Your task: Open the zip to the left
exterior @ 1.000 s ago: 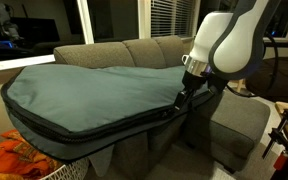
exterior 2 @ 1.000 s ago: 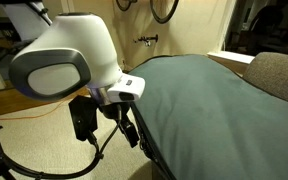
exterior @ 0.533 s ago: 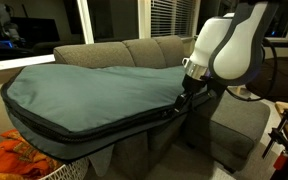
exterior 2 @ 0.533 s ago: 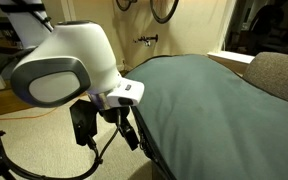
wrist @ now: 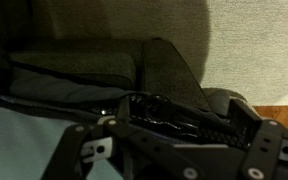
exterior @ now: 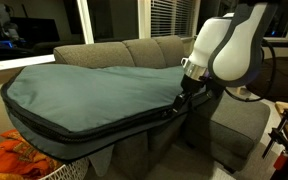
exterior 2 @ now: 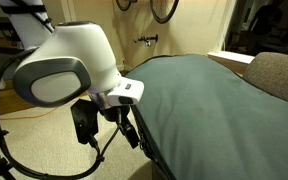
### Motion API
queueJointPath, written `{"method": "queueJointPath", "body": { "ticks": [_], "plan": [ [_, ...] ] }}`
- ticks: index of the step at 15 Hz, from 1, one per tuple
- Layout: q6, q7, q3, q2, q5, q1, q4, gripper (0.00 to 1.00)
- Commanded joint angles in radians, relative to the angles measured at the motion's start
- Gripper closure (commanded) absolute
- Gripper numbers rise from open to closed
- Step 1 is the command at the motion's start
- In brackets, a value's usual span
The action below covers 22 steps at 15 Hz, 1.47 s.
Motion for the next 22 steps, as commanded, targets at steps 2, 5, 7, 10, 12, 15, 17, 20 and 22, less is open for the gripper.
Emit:
{"method": "queueJointPath", "body": {
  "ticks": [2,5,7,10,12,15,17,20,22],
  "plan": [
    [0.134,0.03,-0.018,0.07,-0.002,0.045,0.019,0.0],
    [0.174,0.033,-0.016,0.116,0.006,0.046,0.043,0.0],
    [0.128,0.034,-0.027,0.116,0.015,0.055,0.081,0.0],
    [0.128,0.032,-0.044,0.126,0.021,0.061,0.134,0.0],
    [0.128,0.033,-0.052,0.139,0.023,0.058,0.163,0.0],
    [0.127,0.038,-0.064,0.163,0.028,0.05,0.186,0.0],
    [0.127,0.043,-0.078,0.182,0.038,0.05,0.191,0.0],
    [0.128,0.052,-0.094,0.202,0.059,0.06,0.179,0.0],
    [0.128,0.059,-0.098,0.208,0.069,0.062,0.176,0.0]
  ]
}}
